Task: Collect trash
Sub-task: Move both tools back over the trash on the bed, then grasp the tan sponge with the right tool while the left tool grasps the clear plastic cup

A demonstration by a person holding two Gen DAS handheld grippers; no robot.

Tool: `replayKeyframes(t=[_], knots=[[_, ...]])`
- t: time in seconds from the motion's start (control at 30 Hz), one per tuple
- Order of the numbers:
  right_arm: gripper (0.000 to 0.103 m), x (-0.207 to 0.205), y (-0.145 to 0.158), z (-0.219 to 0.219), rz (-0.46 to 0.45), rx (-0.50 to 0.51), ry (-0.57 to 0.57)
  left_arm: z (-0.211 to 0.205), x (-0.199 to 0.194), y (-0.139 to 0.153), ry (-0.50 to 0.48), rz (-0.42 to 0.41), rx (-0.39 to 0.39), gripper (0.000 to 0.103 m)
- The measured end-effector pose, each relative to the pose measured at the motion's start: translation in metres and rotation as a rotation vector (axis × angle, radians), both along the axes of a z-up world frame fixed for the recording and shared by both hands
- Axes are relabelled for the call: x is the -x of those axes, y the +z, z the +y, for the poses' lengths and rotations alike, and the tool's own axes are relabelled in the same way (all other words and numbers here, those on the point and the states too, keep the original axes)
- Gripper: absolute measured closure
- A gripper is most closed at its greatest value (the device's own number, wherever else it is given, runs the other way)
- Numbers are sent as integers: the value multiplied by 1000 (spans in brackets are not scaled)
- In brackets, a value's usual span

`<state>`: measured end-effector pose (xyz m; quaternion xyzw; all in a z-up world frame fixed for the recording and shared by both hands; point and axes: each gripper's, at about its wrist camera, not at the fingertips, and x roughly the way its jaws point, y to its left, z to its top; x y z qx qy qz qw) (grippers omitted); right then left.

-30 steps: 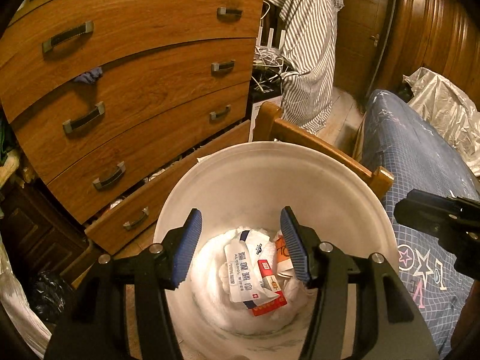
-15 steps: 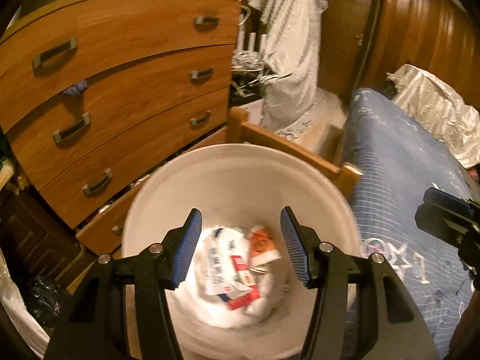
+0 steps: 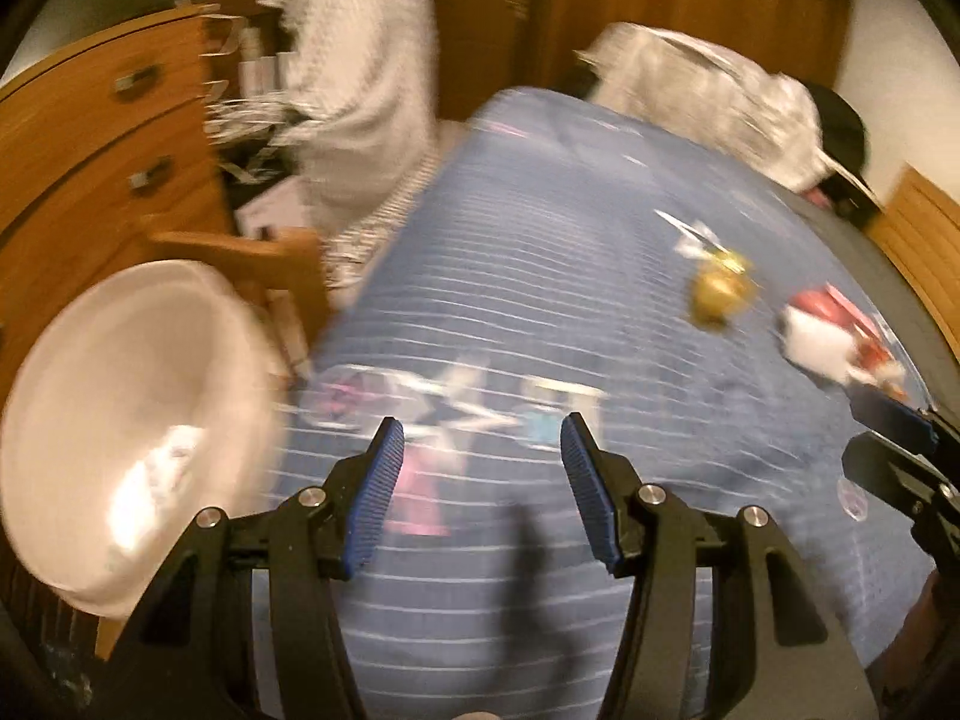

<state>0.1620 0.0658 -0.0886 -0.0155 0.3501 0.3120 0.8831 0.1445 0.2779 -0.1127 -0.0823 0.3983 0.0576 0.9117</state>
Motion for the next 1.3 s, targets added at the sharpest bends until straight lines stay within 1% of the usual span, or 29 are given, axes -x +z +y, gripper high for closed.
replayKeyframes(t=[0.13,0.17,0.2,0.23,0.33,0.4,0.43,0.47,0.57,0.63,0.67,0.73,0.77,0.83,0.87,0.93,1.0,1.03,1.07,1.13,1.2,1.23,1.3], knots=[[47,1,-22,-94,28,14,-147,-58,-17,-11,-120,27,1,51],[47,0,-29,-127,40,21,-199,-70,-20,-15,-142,34,6,51],[47,-1,-35,-145,44,27,-226,-82,-23,-17,-161,40,7,51],[47,-2,-40,-173,50,37,-266,-92,-24,-18,-176,44,4,51],[47,-8,-48,-234,52,37,-337,-127,-32,-26,-238,64,5,50],[47,-26,-50,-284,54,-2,-395,-141,-34,-29,-258,74,9,47],[47,-39,-50,-313,64,-49,-428,-149,-35,-31,-268,81,11,47],[47,-50,-51,-332,73,-80,-445,-155,-37,-32,-274,88,16,47],[47,-91,-58,-382,108,-204,-468,-168,-42,-34,-283,100,24,47],[47,-126,-70,-403,165,-282,-481,-175,-45,-34,-289,108,44,47],[47,-138,-74,-404,183,-290,-485,-178,-46,-34,-290,111,53,47],[47,-169,-92,-403,269,-328,-456,-183,-46,-34,-293,115,54,45],[47,-174,-96,-397,288,-325,-448,-185,-46,-34,-295,118,53,45],[46,-181,-103,-378,335,-347,-375,-191,-45,-35,-305,124,52,45],[46,-178,-104,-363,344,-332,-309,-196,-45,-37,-314,127,51,45],[44,-162,-99,-342,326,-296,-215,-201,-44,-38,-326,128,49,45],[44,-137,-87,-324,296,-273,-108,-205,-43,-39,-338,128,50,42],[44,-121,-81,-318,299,-271,-42,-208,-42,-41,-344,129,51,42],[44,-108,-75,-311,294,-260,-1,-209,-42,-41,-349,130,52,42],[45,-76,-64,-304,263,-191,72,-212,-39,-42,-369,129,57,42],[45,-56,-56,-308,229,-135,51,-214,-36,-42,-385,126,59,39],[44,-45,-53,-316,189,-81,5,-215,-36,-42,-393,125,62,39],[44,-33,-53,-328,151,-11,-67,-221,-34,-44,-413,128,71,39]])
